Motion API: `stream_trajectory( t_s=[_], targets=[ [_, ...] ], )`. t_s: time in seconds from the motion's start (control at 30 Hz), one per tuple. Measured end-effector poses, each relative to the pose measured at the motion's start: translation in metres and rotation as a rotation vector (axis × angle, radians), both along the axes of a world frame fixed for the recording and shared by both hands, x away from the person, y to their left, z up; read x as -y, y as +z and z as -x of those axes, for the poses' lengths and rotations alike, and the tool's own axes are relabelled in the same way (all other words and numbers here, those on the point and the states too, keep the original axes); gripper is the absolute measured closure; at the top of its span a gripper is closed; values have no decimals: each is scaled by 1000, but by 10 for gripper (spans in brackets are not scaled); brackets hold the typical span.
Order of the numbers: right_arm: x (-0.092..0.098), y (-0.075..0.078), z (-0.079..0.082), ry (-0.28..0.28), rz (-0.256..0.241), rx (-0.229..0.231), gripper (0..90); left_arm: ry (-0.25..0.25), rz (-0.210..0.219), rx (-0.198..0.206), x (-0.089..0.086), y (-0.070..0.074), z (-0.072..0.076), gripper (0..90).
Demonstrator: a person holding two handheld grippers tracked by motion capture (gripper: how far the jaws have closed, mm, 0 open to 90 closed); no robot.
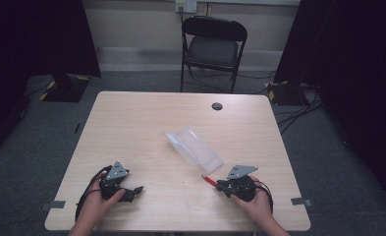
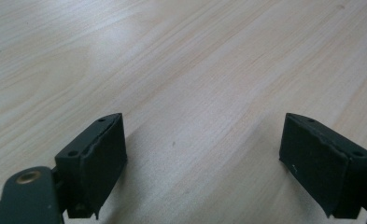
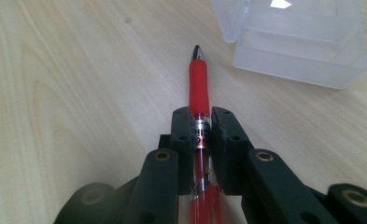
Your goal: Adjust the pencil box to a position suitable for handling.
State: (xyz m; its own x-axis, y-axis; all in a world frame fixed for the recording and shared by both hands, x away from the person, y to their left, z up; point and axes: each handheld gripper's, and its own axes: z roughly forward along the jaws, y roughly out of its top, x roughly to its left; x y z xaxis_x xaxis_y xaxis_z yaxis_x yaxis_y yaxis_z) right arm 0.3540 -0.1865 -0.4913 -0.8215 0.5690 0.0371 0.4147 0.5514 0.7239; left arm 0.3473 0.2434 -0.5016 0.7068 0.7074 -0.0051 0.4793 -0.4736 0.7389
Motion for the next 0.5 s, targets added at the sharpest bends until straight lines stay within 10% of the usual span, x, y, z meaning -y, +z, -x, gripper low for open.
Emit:
stream_trajectory(
  t_s=[0.5],
  targets=[
    [-24,0,17,119,-29,-44,794,0,0,0,0,0,0,143]
  ],
)
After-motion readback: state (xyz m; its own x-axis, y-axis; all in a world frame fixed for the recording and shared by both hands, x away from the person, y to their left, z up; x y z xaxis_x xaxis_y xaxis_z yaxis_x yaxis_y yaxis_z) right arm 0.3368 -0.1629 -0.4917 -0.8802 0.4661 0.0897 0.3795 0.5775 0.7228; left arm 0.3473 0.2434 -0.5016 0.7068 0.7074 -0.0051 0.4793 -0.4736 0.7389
